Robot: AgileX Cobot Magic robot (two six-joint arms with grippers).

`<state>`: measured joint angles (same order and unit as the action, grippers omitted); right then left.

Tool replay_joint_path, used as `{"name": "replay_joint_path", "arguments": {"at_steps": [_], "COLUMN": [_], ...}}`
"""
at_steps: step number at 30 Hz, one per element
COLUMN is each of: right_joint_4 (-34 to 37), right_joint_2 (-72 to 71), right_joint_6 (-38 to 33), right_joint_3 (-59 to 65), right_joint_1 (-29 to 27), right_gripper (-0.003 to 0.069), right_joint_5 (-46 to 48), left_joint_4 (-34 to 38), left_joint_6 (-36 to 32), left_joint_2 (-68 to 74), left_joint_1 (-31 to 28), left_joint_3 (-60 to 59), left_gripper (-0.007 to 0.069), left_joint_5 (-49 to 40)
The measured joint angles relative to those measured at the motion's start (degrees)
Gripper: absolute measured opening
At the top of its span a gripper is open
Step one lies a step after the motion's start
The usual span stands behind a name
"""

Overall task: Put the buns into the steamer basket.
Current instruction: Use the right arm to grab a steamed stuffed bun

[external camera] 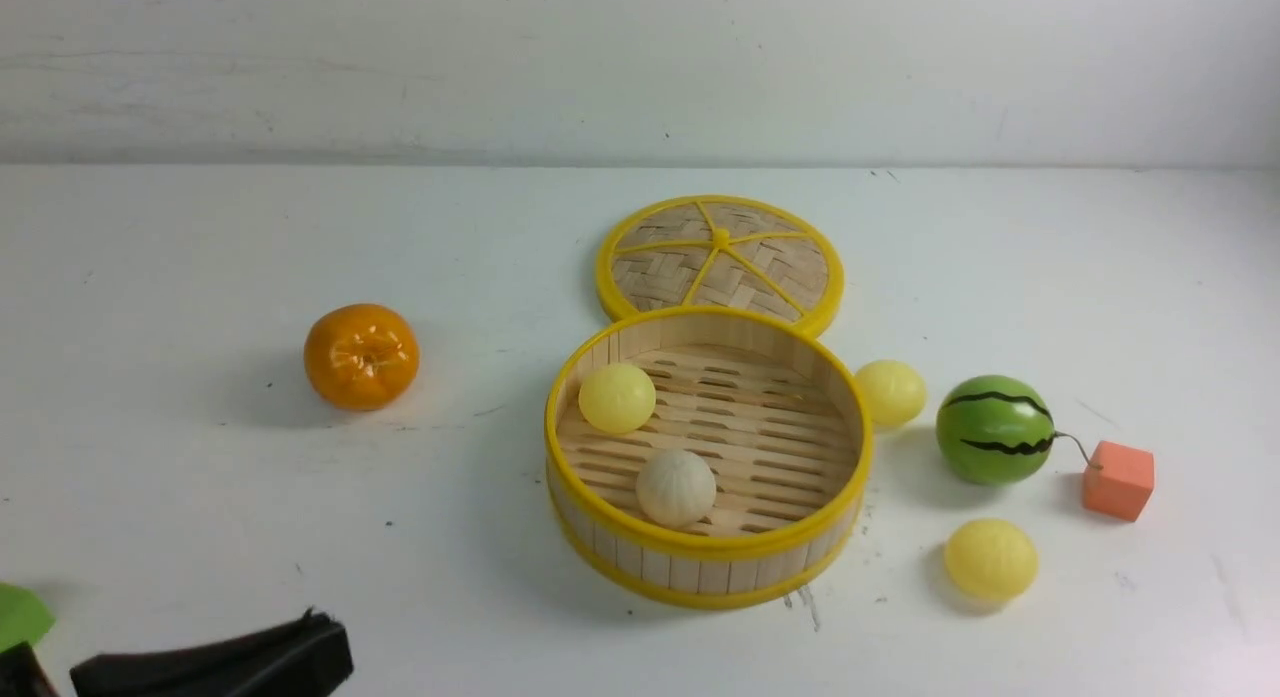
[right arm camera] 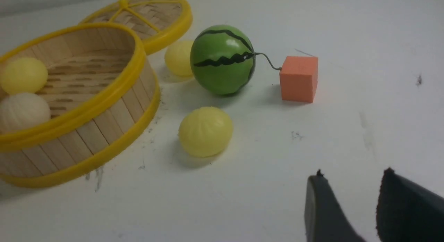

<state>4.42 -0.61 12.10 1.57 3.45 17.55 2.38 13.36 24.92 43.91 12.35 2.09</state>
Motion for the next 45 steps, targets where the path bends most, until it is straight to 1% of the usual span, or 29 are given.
{"name": "replay_joint_path", "arguments": {"at_steps": [1, 2, 3, 4, 5, 6, 7, 8, 10, 12, 14, 16, 17, 18, 20, 22, 23, 24, 28, 30, 32, 36, 39, 45], "right_joint_4": [3.54, 4.19, 10.31, 12.91, 13.32, 15.62, 16.43, 17.07, 17.37, 16.64, 13.28, 10.86, 8.97, 8.75, 6.84, 6.56, 6.56, 6.63, 8.14, 8.49, 8.54, 8.54, 8.30, 6.87], "right_joint_2": [0.00, 0.00, 0.00, 0.00, 0.00, 0.00, 0.00, 0.00, 1.49, 5.69, 16.01, 25.31, 32.71, 33.75, 45.82, 55.97, 56.84, 62.75, 76.37, 79.68, 86.11, 91.28, 94.71, 97.72], "right_joint_6": [3.73, 4.29, 9.47, 11.52, 11.82, 13.28, 13.78, 14.14, 14.13, 12.83, 6.68, 1.49, -1.98, -2.41, -6.03, -7.64, -7.76, -8.45, -11.03, -11.66, -12.10, -12.10, -12.10, -10.54], "right_joint_3": [-0.01, -0.01, -0.01, -0.01, -0.01, -0.01, -0.01, -0.65, -3.75, -7.85, -18.11, -25.99, -31.89, -32.69, -41.32, -46.98, -47.95, -50.54, -56.68, -58.03, -60.82, -63.06, -63.86, -63.99], "right_joint_1": [0.00, 0.00, 0.00, 0.00, 0.00, 0.00, 0.00, 0.20, 1.33, 2.70, 5.66, 7.39, 8.25, 8.33, 8.76, 8.81, 8.81, 8.81, 9.10, 9.15, 9.15, 9.15, 9.15, 9.15], "right_gripper": [0.0239, 0.0239, 0.0239, 0.0239, 0.0239, 0.0239, 0.0239, 0.0239, 0.0239, 0.0239, 0.0239, 0.0239, 0.0239, 0.0239, 0.0239, 0.0239, 0.0239, 0.0239, 0.0239, 0.0239, 0.0239, 0.0239, 0.0239, 0.0239], "right_joint_5": [-2.10, -2.82, -5.61, -7.15, -7.78, -9.60, -10.43, -10.18, -6.04, -1.69, 8.52, 15.06, 20.42, 21.11, 28.23, 32.37, 32.65, 34.09, 34.47, 34.47, 34.22, 33.66, 31.37, 23.46], "left_joint_4": [0.04, 0.04, 0.04, 0.04, 0.04, 0.04, 0.04, 0.04, 0.04, 0.04, 0.04, 0.04, 0.04, 0.04, 0.04, 0.04, 0.04, 0.04, 0.04, 0.04, 0.04, 0.04, 0.04, 0.04], "left_joint_6": [0.00, 0.00, 0.00, 0.00, 0.00, 0.00, 0.00, 0.00, 0.00, 0.00, 0.00, 0.00, 0.00, 0.00, 0.00, 0.00, 0.00, 0.00, 0.00, 0.00, 0.00, 0.00, 0.00, 0.00], "left_joint_2": [-0.24, -0.24, -0.24, -0.24, -0.24, -0.24, -0.24, -0.24, -0.24, -0.24, -0.24, -0.24, -0.24, -0.24, -0.24, -0.24, -0.24, -0.24, -0.24, -0.24, -0.24, -0.24, -0.24, -0.24], "left_joint_1": [0.00, 0.00, 0.00, 0.00, 0.00, 0.00, 0.00, 0.00, 0.00, 0.00, 0.00, 0.00, 0.00, 0.00, 0.00, 0.00, 0.00, 0.00, 0.00, 0.00, 0.00, 0.00, 0.00, 0.00], "left_joint_3": [-0.98, -1.28, -2.54, -3.01, -3.21, -3.60, -3.81, -3.85, -3.85, -3.85, -3.85, -3.85, -3.85, -3.85, -3.85, -3.85, -3.85, -3.85, -3.92, -3.92, -3.92, -3.92, -3.92, -3.92], "left_gripper": [-0.0013, -0.0013, -0.0013, -0.0013, -0.0013, -0.0013, -0.0013, -0.0013, -0.0013, -0.0013, -0.0013, -0.0013, -0.0013, -0.0013, -0.0013, -0.0013, -0.0013, -0.0013, -0.0013, -0.0013, -0.0013, -0.0013, -0.0013, -0.0010], "left_joint_5": [0.14, 0.13, 0.13, 0.07, 0.07, -0.41, -0.74, -1.37, -2.09, -2.96, -3.99, -4.19, -4.26, -4.26, -4.28, -4.33, -4.33, -4.33, -4.35, -4.35, -4.35, -4.40, -4.40, -4.40]}}
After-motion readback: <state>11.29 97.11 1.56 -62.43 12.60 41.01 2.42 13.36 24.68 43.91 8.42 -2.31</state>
